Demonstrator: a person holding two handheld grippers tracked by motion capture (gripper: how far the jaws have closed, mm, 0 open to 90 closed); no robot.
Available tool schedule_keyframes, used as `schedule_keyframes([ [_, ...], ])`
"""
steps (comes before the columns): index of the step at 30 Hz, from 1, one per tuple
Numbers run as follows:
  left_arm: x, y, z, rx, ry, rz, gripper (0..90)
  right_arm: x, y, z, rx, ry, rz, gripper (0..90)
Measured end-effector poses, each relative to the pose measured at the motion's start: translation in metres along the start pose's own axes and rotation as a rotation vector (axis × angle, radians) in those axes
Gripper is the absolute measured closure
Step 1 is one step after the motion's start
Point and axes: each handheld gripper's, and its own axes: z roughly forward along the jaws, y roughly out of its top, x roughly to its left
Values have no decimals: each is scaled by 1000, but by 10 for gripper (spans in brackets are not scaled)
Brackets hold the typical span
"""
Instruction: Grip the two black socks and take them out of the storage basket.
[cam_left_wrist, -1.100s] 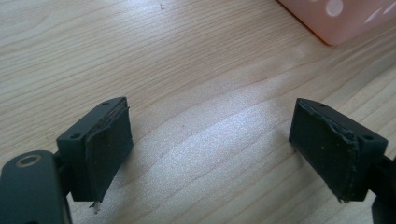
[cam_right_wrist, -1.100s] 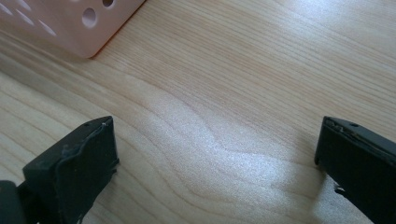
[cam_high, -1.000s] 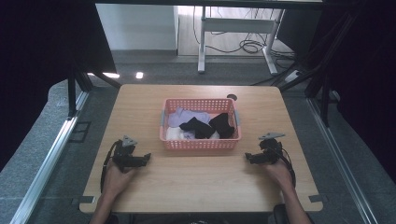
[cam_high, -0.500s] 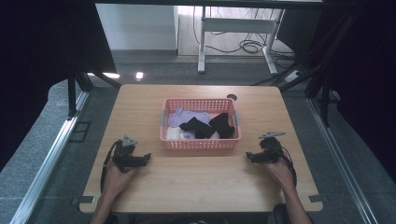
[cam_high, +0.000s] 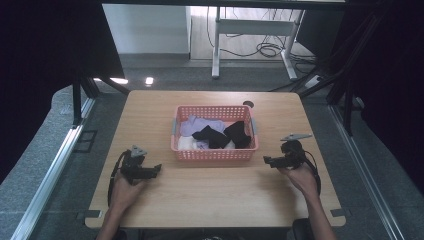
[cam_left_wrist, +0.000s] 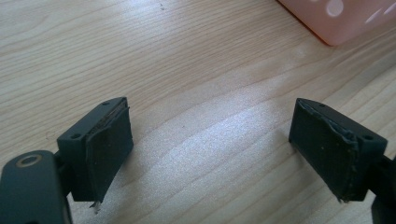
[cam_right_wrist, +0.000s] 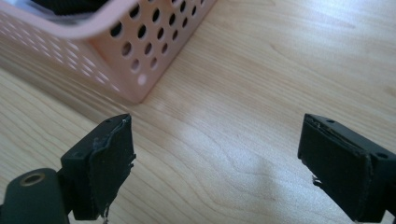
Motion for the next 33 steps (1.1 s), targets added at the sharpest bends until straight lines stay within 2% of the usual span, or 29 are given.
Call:
schedule_keyframes([
  [5, 0, 0, 0, 2, 0, 2, 132, 2, 10, -8, -3, -4, -8, 142],
  [13, 0, 0, 0, 1, 0, 3, 132, 2, 28, -24, -37, -12, -16, 189],
  [18, 0, 0, 0, 1, 0, 3, 132, 4, 40, -30, -55, 1, -21, 221],
  [19, 0, 0, 0, 2, 0, 3, 132, 6, 47, -33, -71, 22, -12, 243],
  [26, 0, 0, 0, -1, -1, 2, 132, 15, 74, -31, -83, 58, -29, 248],
  [33, 0, 0, 0, 0, -1, 3, 132, 34, 102, -15, -76, 88, -78, 256],
])
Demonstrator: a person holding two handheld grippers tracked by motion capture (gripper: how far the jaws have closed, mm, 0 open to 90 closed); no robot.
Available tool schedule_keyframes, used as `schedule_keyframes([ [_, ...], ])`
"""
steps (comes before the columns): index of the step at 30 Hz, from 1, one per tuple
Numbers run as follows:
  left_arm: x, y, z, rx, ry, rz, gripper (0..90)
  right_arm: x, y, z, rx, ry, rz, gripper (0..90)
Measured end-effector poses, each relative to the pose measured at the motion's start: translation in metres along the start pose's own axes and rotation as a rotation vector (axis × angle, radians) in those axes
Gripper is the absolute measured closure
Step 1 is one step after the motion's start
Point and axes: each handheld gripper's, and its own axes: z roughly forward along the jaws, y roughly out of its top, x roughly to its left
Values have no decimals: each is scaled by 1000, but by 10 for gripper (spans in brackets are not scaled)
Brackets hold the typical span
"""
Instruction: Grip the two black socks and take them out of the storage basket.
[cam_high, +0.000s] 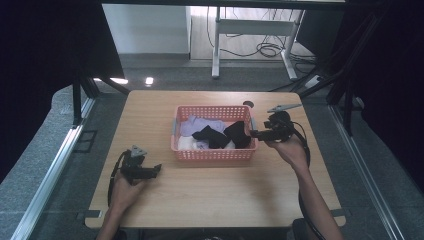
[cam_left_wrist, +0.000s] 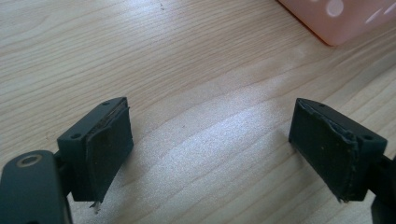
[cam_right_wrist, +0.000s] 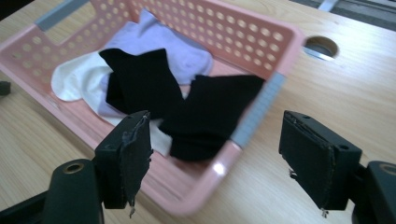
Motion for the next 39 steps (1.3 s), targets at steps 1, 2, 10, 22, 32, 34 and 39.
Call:
schedule_keyframes([
  [1, 0, 0, 0, 0, 0, 0, 132, 2, 3, 3, 1, 5, -5, 261],
  [2, 0, 0, 0, -1, 0, -1, 132, 5, 7, 8, 2, 17, -12, 263],
  [10, 0, 0, 0, -1, 0, 0, 132, 25, 28, 44, 33, 66, -83, 283],
  [22, 0, 0, 0, -1, -1, 0, 132, 58, 45, 102, 106, 141, -186, 294],
  [32, 0, 0, 0, -1, -2, -1, 131, 51, 44, 124, 179, 82, -177, 306],
  [34, 0, 0, 0, -1, -2, -1, 131, 46, 42, 126, 189, 77, -169, 304],
  [39, 0, 0, 0, -1, -1, 0, 132, 50, 41, 130, 196, 136, -163, 279],
])
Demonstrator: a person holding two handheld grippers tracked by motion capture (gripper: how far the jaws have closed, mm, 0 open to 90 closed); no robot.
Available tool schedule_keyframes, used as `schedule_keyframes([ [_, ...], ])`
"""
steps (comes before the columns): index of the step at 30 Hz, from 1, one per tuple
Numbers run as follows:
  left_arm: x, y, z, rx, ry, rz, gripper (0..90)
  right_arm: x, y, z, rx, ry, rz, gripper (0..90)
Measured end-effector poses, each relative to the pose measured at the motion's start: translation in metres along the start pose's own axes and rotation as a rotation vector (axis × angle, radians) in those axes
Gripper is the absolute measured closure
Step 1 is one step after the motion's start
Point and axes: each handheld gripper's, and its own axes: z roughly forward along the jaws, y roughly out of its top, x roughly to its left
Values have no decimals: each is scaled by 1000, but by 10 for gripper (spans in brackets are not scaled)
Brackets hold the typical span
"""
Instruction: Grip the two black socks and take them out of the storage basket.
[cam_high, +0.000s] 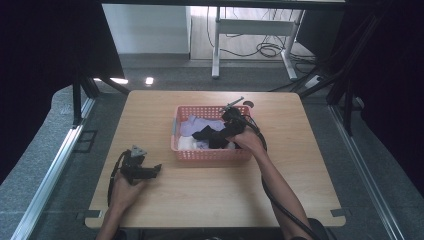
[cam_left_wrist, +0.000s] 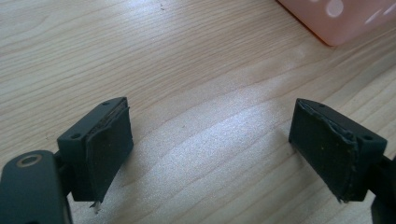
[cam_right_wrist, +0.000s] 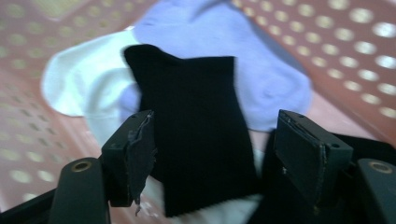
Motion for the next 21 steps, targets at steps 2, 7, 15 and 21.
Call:
schedule_keyframes([
  [2, 0, 0, 0, 0, 0, 0, 132, 6, 3, 5, 11, 29, -23, 272],
  [7, 0, 0, 0, 0, 0, 0, 132, 16, 10, 19, 83, 45, -76, 270],
  [15, 0, 0, 0, -1, -2, -2, 132, 21, 16, 29, 116, 47, -145, 829],
  [21, 0, 0, 0, -1, -2, -2, 132, 17, 18, 16, 79, 51, -121, 841],
])
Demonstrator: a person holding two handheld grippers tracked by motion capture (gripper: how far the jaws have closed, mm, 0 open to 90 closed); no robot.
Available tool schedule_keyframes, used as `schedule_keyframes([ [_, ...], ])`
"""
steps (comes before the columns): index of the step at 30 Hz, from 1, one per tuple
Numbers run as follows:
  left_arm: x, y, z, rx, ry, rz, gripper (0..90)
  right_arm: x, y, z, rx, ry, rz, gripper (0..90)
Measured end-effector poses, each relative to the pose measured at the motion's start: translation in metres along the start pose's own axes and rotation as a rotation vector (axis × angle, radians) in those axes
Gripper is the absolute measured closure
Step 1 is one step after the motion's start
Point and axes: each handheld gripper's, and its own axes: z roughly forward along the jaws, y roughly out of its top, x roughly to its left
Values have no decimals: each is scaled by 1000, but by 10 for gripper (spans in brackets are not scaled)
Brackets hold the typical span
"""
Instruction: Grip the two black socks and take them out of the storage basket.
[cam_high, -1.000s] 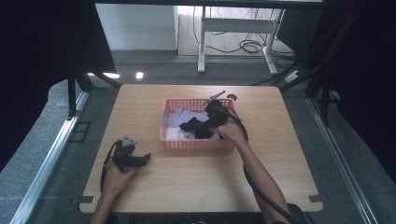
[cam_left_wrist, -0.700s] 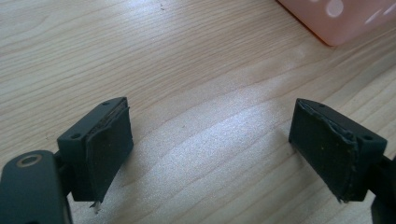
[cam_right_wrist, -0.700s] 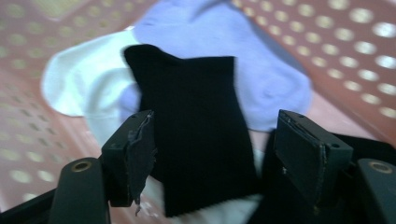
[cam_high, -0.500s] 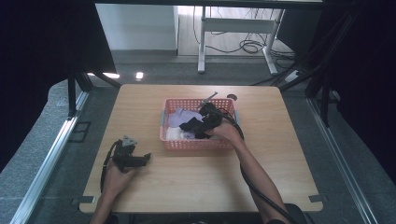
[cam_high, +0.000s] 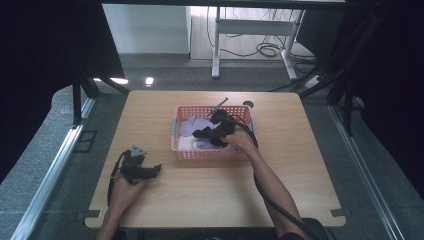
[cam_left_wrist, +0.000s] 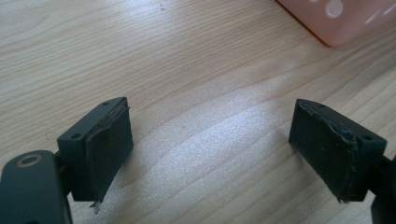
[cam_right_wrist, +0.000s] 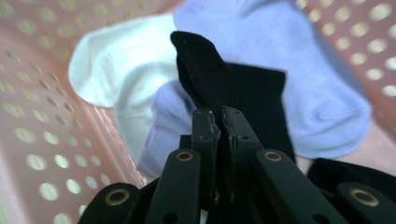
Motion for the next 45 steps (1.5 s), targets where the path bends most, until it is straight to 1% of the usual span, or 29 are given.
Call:
schedule_keyframes([
  [1, 0, 0, 0, 0, 0, 0, 132, 0, 0, 0, 0, 0, 0, 841],
  [2, 0, 0, 0, 1, 1, 1, 131, -1, 0, -7, -34, 4, 13, 842],
  [4, 0, 0, 0, 1, 1, 1, 131, -2, 1, -14, -59, 11, 19, 842],
  [8, 0, 0, 0, 1, 1, 1, 131, -3, 2, -29, -103, 6, 32, 842],
  [16, 0, 0, 0, 1, 2, 1, 132, 0, 9, -62, -204, 7, 25, 842],
  [17, 0, 0, 0, 1, 2, 1, 132, 0, 9, -62, -204, 7, 25, 842],
  [18, 0, 0, 0, 1, 2, 1, 131, 1, 11, -71, -231, 1, 25, 842],
  [19, 0, 0, 0, 1, 2, 1, 132, 1, 12, -75, -243, 1, 25, 842],
  [24, 0, 0, 0, 2, 3, 2, 131, 2, 14, -92, -287, -9, 27, 841],
  [29, 0, 0, 0, 1, 3, 5, 132, 0, 13, -104, -320, -27, 32, 841],
  [34, 0, 0, 0, 3, 4, 5, 132, -7, 3, -116, -347, -60, 57, 841],
  [39, 0, 0, 0, 2, 3, 2, 132, -18, -12, -130, -366, -100, 91, 842],
  [43, 0, 0, 0, 2, 3, 3, 132, -27, -28, -144, -379, -148, 126, 842],
  [45, 0, 0, 0, 1, 3, 1, 132, -34, -39, -152, -385, -175, 150, 842],
])
